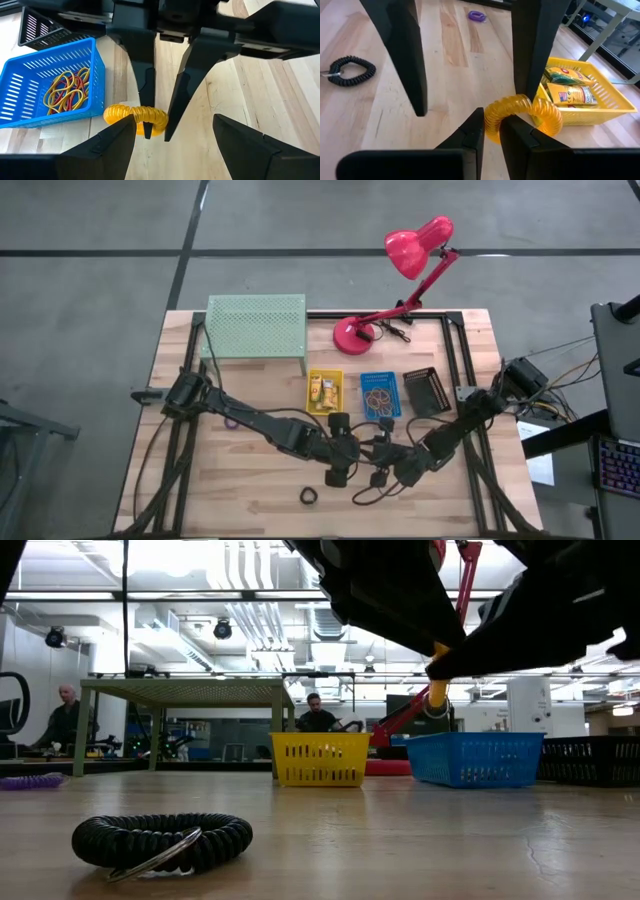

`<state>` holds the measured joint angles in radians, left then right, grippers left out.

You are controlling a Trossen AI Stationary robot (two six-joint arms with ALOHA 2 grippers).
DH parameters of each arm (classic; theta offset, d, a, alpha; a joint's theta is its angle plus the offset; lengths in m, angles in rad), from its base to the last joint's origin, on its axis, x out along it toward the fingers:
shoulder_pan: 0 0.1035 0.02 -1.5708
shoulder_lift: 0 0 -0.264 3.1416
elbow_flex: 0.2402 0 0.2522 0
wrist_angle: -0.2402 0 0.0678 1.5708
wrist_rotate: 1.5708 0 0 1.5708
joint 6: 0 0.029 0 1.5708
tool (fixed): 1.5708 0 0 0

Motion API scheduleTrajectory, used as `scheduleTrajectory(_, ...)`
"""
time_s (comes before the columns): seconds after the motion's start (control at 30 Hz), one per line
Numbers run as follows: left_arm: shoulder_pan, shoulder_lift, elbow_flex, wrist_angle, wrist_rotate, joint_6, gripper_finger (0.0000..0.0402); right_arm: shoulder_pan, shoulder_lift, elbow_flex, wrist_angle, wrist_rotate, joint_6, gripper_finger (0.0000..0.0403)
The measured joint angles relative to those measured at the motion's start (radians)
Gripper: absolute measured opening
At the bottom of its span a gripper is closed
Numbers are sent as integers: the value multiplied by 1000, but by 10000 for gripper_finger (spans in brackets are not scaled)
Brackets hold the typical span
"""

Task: Pick & Place Office Desk Supplies
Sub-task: Put the yellow spring keychain into the black basket

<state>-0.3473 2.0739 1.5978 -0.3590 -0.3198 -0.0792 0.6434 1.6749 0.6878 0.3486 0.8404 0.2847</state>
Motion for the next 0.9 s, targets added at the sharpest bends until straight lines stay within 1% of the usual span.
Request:
scheduleTrajectory(0.23, 0, 0, 0, -1, -2, 0, 267, 1, -49, 1, -30, -2, 7, 39)
scheduleTrajectory(0.47, 0, 0, 0, 0, -1, 0, 267, 1, -113, 4, -201, -2, 148, 44)
scheduleTrajectory(0.6, -2, 0, 0, 0, 3, 0, 267, 1, -125, 4, -265, -2, 211, 43)
scheduleTrajectory(0.77, 0, 0, 0, 0, 1, 0, 267, 5, -124, 3, -294, -40, 236, 44)
scheduleTrajectory(0.9, -1, 0, 0, 0, 1, 0, 267, 5, -127, 3, -293, -133, 243, 44)
